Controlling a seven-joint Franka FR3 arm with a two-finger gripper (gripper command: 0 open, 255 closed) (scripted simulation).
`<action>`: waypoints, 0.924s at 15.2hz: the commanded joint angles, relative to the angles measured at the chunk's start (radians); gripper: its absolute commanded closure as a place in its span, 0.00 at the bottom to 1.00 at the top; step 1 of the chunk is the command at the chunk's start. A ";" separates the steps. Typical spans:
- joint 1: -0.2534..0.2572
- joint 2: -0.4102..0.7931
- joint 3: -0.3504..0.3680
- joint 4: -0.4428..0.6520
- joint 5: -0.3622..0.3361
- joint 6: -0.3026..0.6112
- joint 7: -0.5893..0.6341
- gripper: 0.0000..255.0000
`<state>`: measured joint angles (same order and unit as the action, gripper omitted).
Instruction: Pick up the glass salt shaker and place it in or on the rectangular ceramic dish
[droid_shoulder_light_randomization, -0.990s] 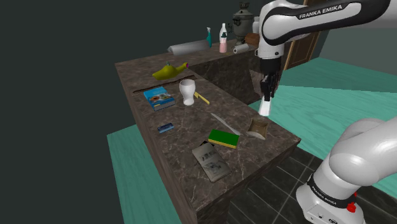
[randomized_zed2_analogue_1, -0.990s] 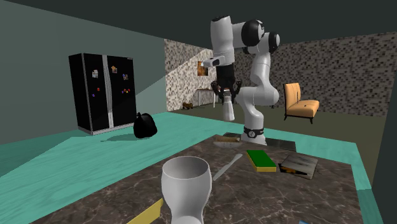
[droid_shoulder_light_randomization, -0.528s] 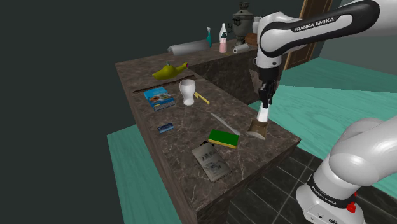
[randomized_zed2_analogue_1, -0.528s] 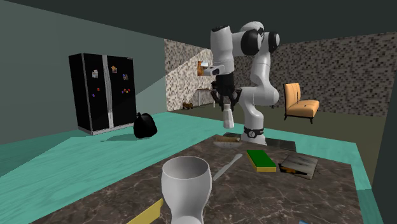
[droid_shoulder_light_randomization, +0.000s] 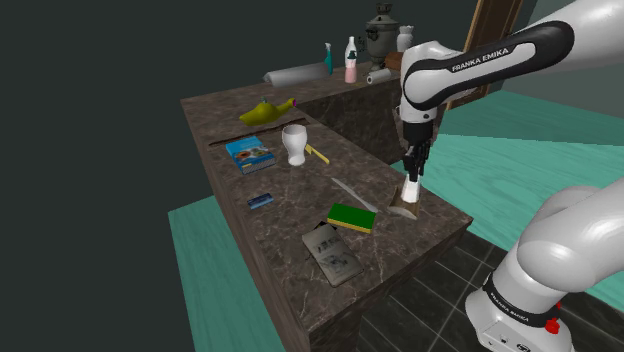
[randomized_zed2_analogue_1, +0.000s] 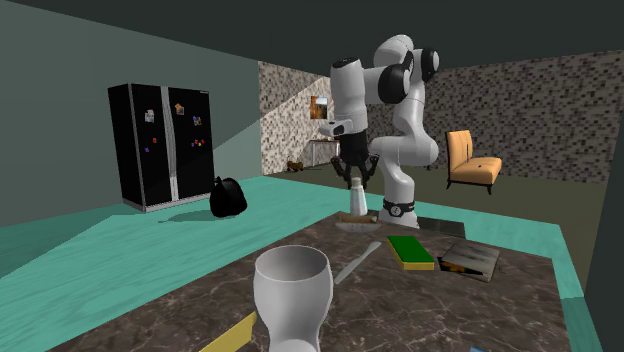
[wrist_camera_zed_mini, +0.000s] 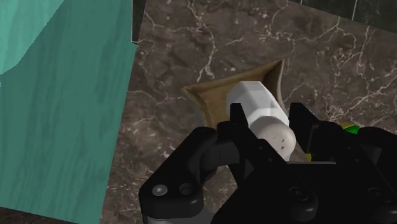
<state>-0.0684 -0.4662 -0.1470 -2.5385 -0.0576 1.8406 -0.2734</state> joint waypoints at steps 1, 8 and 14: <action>-0.001 0.001 -0.001 -0.014 -0.001 0.015 0.000 1.00; -0.001 0.001 -0.001 -0.013 -0.001 0.015 0.000 1.00; -0.001 0.001 -0.001 -0.013 -0.001 0.015 0.000 0.00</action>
<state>-0.0689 -0.4649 -0.1479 -2.5519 -0.0584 1.8559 -0.2737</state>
